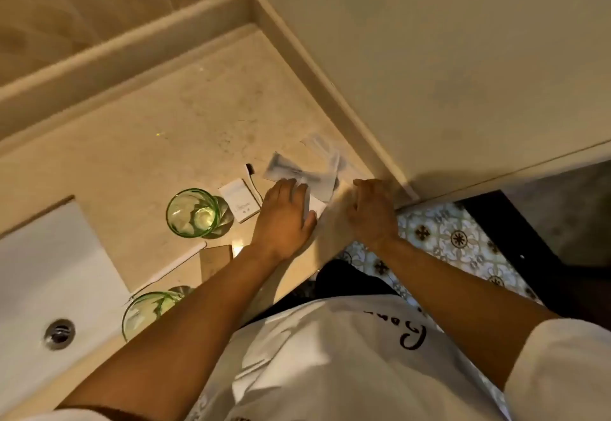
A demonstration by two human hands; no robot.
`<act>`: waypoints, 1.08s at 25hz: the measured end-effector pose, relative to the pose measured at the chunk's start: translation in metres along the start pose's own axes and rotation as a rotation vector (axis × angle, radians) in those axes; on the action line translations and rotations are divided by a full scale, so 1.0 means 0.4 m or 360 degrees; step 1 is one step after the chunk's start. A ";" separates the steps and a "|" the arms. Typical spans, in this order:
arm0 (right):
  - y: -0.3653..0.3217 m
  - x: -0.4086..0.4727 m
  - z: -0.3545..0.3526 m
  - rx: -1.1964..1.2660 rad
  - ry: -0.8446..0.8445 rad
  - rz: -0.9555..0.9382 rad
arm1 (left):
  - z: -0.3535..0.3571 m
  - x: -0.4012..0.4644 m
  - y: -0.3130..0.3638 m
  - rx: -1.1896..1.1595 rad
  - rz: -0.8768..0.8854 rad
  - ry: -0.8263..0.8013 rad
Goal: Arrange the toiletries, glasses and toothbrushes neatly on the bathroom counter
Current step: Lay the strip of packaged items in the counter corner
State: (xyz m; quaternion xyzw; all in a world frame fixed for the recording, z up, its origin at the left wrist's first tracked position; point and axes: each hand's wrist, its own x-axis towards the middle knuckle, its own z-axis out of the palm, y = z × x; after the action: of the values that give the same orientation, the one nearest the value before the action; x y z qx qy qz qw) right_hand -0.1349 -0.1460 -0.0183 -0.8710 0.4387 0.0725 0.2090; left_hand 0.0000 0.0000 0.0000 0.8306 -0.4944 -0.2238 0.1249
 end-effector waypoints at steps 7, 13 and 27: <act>-0.006 0.069 -0.008 0.0215 0.0075 0.0203 | -0.019 0.087 0.019 -0.0050 0.0188 0.0112; 0.002 0.152 -0.021 0.0235 -0.0001 0.0092 | -0.052 0.239 0.060 0.0006 0.0117 0.0003; -0.002 0.170 -0.008 -0.0156 -0.0207 0.0244 | 0.007 0.342 0.102 0.0221 -0.0152 -0.0260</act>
State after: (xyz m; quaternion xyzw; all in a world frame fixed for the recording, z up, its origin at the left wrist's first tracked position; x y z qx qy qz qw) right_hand -0.0934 -0.1967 -0.0361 -0.8374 0.4856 0.1659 0.1882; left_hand 0.0235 -0.1395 -0.0187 0.8389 -0.4771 -0.2616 0.0155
